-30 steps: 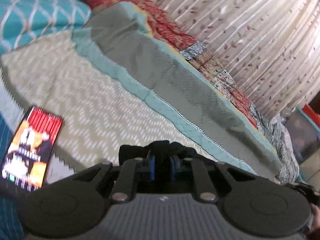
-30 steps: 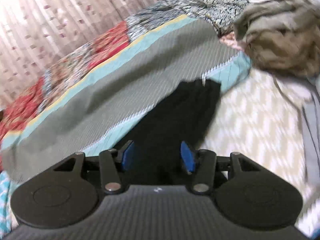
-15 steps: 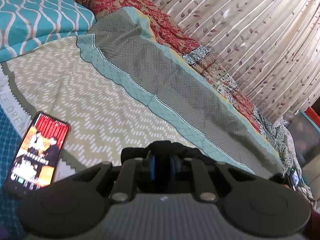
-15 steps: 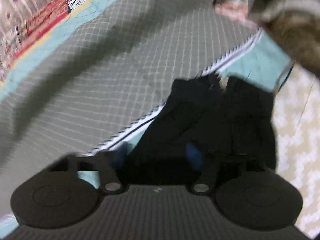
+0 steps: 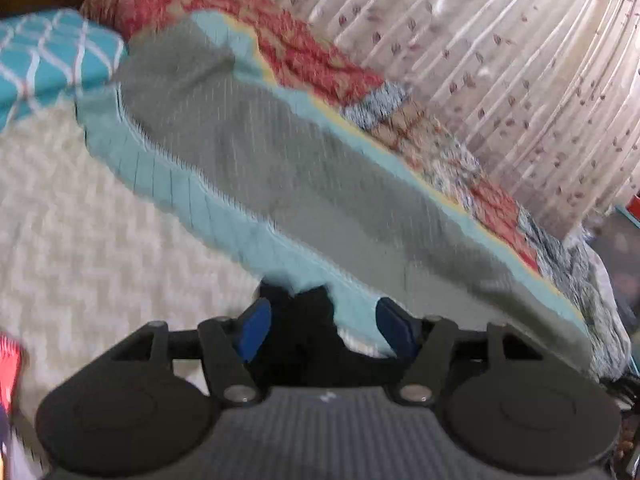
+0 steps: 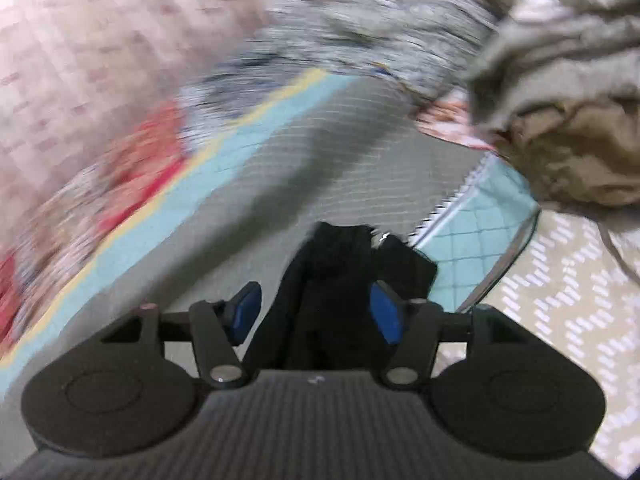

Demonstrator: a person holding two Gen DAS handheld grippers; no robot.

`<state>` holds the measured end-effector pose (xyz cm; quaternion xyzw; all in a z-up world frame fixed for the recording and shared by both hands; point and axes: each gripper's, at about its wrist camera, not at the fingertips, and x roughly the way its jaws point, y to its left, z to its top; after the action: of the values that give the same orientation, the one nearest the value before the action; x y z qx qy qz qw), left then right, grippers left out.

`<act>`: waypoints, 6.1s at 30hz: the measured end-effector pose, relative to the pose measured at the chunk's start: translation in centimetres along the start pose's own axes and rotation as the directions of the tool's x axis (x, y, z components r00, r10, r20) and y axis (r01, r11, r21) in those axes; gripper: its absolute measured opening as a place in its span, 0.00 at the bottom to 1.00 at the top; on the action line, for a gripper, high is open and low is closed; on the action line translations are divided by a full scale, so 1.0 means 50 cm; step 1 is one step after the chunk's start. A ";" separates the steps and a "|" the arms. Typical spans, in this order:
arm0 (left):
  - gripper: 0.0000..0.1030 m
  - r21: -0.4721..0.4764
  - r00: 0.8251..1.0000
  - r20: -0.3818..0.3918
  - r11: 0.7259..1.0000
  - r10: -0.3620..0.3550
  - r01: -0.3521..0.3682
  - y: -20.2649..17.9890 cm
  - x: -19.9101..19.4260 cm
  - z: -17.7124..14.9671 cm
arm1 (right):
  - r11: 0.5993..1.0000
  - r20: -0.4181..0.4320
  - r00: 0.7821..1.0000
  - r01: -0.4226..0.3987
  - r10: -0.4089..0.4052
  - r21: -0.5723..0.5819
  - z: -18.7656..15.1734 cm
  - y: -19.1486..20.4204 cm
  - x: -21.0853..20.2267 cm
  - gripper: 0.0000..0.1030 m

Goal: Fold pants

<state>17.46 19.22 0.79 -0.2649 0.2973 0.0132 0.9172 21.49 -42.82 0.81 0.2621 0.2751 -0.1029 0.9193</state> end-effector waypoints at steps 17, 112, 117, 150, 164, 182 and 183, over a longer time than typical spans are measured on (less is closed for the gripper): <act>0.58 -0.137 0.970 -0.239 0.990 -0.052 0.019 0.082 -0.129 -0.203 | 0.372 -0.387 0.916 -0.397 0.107 -0.839 -0.601 0.210 -0.244 0.76; 0.09 -0.300 0.957 -0.267 0.954 -0.110 0.026 0.155 -0.254 -0.193 | 0.955 0.261 0.927 0.224 -0.271 0.194 -0.092 -0.224 -0.423 0.24; 0.10 -0.286 0.950 -0.288 0.958 -0.118 0.032 0.153 -0.254 -0.195 | 0.934 0.161 0.922 0.335 -0.352 0.126 -0.100 -0.262 -0.344 0.46; 0.06 -0.426 0.974 -0.220 0.903 -0.051 -0.049 0.210 -0.251 -0.159 | 0.939 0.070 0.956 0.265 -0.286 0.218 -0.069 -0.319 -0.259 0.52; 0.07 -0.395 0.964 -0.264 0.916 -0.037 -0.073 0.216 -0.240 -0.174 | 0.934 -0.020 0.983 0.178 -0.181 0.311 -0.160 -0.347 -0.274 0.52; 0.07 -0.383 0.972 -0.228 0.923 -0.059 -0.034 0.206 -0.244 -0.142 | 0.906 0.101 0.977 0.131 -0.186 0.403 -0.133 -0.327 -0.333 0.11; 0.07 -0.386 0.971 -0.230 0.922 -0.060 -0.035 0.207 -0.242 -0.144 | 0.903 0.107 0.974 0.141 -0.200 0.407 -0.137 -0.324 -0.336 0.12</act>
<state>1.75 26.17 -2.38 -0.4422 0.3947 0.0340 0.8047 -0.89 -52.04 -1.54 0.4095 0.2024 -0.2556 0.8521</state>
